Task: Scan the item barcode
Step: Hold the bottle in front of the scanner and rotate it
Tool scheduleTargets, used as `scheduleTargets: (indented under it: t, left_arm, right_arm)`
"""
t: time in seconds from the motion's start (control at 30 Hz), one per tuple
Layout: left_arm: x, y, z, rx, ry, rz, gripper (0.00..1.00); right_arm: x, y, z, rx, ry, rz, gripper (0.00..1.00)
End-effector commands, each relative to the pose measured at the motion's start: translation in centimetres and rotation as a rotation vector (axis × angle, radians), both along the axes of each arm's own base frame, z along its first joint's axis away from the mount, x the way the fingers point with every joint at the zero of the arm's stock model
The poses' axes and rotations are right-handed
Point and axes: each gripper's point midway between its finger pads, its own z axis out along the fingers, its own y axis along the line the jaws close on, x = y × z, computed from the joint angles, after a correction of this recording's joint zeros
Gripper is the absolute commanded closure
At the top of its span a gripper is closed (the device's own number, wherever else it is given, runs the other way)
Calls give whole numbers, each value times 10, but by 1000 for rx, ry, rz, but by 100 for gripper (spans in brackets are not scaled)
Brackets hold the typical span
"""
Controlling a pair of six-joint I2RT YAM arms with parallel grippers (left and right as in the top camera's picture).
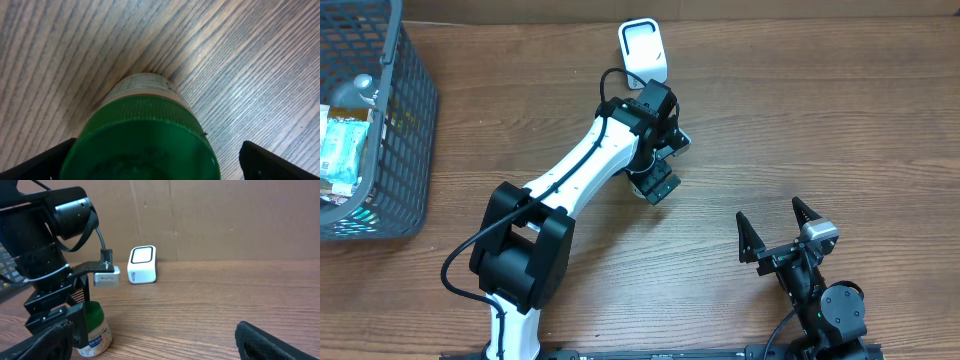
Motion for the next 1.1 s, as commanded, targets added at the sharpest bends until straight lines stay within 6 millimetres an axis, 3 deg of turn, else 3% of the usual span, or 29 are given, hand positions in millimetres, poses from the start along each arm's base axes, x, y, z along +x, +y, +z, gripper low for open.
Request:
scheduleTargets:
  t: [0.0,0.17,0.33,0.53,0.87,1.07]
  left_arm:
    - [-4,-2,-1,-13,7,-30,2]
    - [-4,-2,-1,-15,4,-30,12]
    - [-5,-3,-1,-23,19,21,36]
    - [-4,-3,-1,-32,41,161,41]
    - [1,3,-1,-35,92,680,39]
    - [12,24,-2,45,-3,824,40]
  right_arm:
    - [1,-1,-3,-7,-1,-5,0]
    - [1,-1,-3,-7,-1,-5,0]
    - [1,-1,-3,-7,-1,-5,0]
    - [1,-1,-3,-7,-1,-5,0]
    - [1,-1,-3,-7,-1,-5,0]
    - [1,-1,-3,-7,-1,-5,0]
